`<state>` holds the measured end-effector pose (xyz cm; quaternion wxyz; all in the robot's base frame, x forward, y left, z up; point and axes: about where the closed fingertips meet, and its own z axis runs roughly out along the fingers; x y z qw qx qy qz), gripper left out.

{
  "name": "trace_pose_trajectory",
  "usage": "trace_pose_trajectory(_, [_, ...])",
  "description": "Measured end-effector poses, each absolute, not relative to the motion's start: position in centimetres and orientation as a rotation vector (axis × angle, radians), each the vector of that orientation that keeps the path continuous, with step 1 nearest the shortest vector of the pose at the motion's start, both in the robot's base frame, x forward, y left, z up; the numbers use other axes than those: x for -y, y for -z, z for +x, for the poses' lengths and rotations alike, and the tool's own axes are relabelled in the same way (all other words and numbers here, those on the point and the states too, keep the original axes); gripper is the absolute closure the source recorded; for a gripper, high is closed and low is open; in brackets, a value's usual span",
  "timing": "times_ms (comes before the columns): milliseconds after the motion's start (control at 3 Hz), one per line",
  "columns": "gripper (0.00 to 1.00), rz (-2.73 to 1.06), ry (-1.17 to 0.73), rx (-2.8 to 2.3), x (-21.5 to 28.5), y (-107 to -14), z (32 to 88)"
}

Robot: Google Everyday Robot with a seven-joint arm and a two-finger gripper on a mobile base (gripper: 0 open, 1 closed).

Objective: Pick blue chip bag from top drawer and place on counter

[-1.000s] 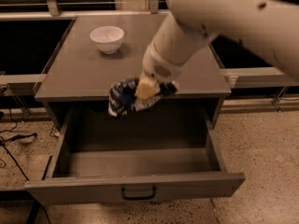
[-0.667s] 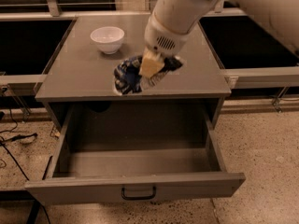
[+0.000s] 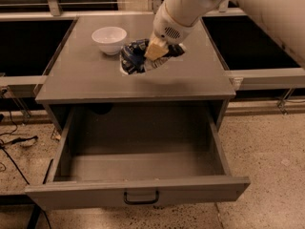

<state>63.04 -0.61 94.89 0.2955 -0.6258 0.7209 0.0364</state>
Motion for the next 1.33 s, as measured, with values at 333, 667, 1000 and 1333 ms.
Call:
trace_pose_trajectory(333, [1.0,-1.57,-0.115,-1.853,-0.1,-94.0,65.9])
trace_pose_trajectory(667, [1.0,-1.464,-0.183,-1.818,-0.7,-91.7,67.5])
trace_pose_trajectory(1000, [1.0,-1.39,-0.241,-1.8,-1.1,-89.7,68.3])
trace_pose_trajectory(1333, [1.0,-1.346,-0.288,-1.802,-1.3,-87.7,68.3])
